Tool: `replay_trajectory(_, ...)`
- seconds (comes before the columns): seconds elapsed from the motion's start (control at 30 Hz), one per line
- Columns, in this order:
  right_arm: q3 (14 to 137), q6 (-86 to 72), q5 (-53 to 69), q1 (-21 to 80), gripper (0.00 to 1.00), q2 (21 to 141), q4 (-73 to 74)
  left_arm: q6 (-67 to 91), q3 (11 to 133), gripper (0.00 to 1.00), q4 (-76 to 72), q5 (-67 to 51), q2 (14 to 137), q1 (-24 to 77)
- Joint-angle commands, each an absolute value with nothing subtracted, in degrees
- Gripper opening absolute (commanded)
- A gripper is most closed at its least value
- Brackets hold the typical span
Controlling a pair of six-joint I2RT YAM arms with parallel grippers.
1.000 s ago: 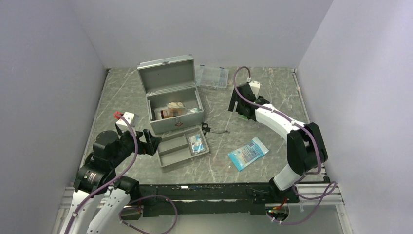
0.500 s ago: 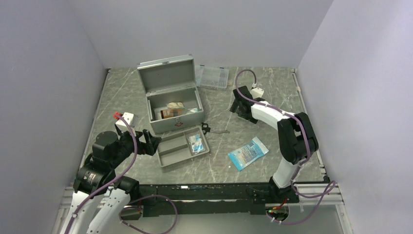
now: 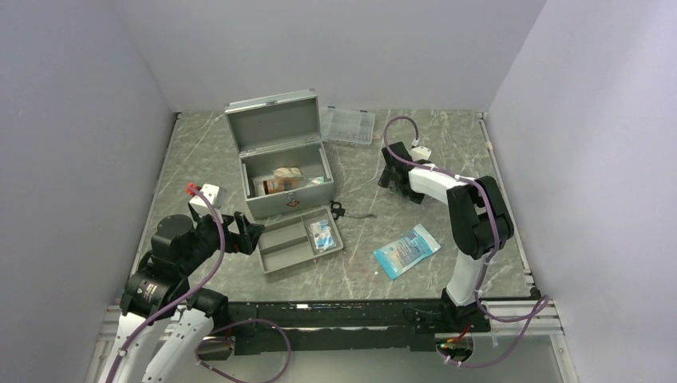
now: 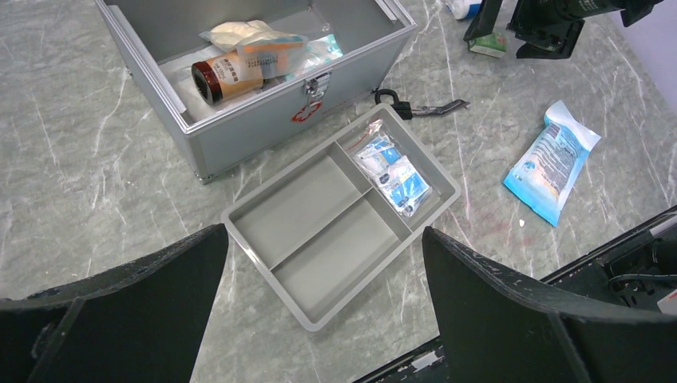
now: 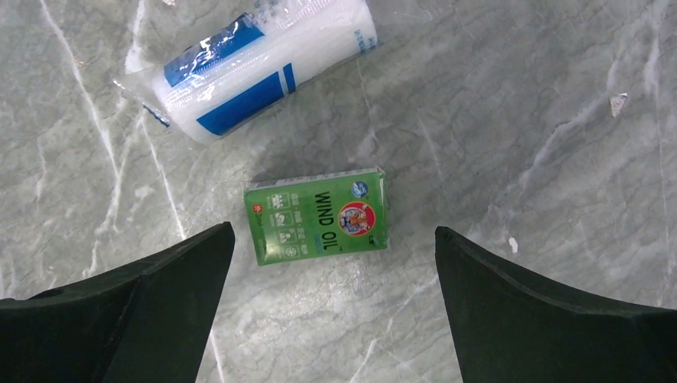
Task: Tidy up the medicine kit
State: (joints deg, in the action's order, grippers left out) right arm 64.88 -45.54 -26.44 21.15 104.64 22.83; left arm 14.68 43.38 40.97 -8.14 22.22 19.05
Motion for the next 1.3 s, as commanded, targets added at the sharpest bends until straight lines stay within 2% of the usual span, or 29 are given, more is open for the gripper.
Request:
replay_trajectory(0.0,68.2,-44.1,-26.1,20.6,0.98,106.7,21.3,14.8,43.6,0.99,39.1,-8.2,21.9,18.7)
replay_trajectory(0.3,68.7,-43.2,-24.9,20.6,0.86,107.9,20.5,14.8,43.7,0.99,39.1,-8.2,22.2,18.7)
replay_trajectory(0.6,67.0,-41.7,-24.5,20.6,0.62,107.2,18.6,14.8,43.6,0.99,39.1,-8.2,22.3,18.7)
replay_trajectory(0.77,66.7,-40.6,-23.8,20.7,0.53,106.0,18.7,14.8,43.5,0.99,39.1,-8.1,22.1,18.8)
replay_trajectory(1.0,64.5,-38.2,-24.0,21.4,0.5,99.4,19.3,14.8,43.6,0.99,39.0,-8.3,22.2,18.7)
replay_trajectory(1.27,61.7,-32.2,-26.3,30.2,0.49,89.2,22.3,14.8,43.7,0.99,39.0,-8.6,22.5,18.7)
